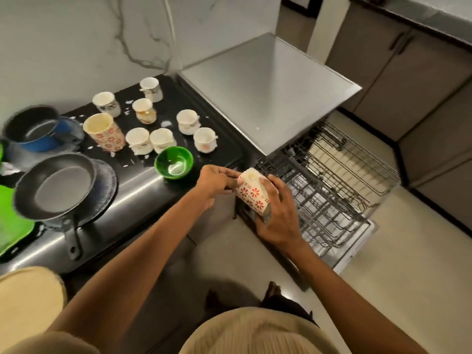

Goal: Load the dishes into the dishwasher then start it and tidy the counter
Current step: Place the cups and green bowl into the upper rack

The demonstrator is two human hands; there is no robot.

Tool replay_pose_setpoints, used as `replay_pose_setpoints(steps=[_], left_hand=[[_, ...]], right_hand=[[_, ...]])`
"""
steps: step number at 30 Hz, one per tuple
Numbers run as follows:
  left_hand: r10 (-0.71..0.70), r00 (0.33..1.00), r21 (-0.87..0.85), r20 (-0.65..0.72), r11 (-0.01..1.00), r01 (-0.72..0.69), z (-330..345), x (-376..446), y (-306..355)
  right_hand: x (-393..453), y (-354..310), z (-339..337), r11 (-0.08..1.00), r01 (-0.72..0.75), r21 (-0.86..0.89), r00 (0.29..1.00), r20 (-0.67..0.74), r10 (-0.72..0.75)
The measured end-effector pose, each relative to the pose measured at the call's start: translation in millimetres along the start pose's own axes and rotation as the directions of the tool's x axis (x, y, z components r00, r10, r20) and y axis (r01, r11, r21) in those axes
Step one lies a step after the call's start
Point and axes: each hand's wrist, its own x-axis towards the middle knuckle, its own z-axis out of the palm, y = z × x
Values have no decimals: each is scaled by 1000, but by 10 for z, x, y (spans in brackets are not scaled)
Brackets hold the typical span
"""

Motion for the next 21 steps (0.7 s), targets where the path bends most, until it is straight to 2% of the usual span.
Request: replay_pose_setpoints(steps=[3, 7, 11, 15, 18, 21], left_hand=[[-50, 997, -20, 51, 999, 51, 419, 105, 21], [-158, 987, -49, 39, 986, 159, 1033, 336, -51], [-171, 985, -27, 25, 985, 172, 1752, 567, -188], [-133, 989, 114, 66, 986, 125, 2407, 722, -400], [-129, 985, 245, 116, 965, 97, 2843, 813, -578], [-181, 965, 319, 191, 941, 114, 3150, 831, -677]], right_hand=[[-112, 341, -213, 998, -61, -13, 998, 20, 62], [-317, 777, -450, 986, -166, -24, 985, 31, 167], [-565, 1167, -687, 945, -327, 9, 945, 3, 327], [-744, 1519, -888, 857, -515, 4, 857, -13, 515], [-838, 1790, -976, 763, -645, 37, 764, 5, 645], [-895, 2000, -1005, 655, -751, 81, 659, 34, 751]])
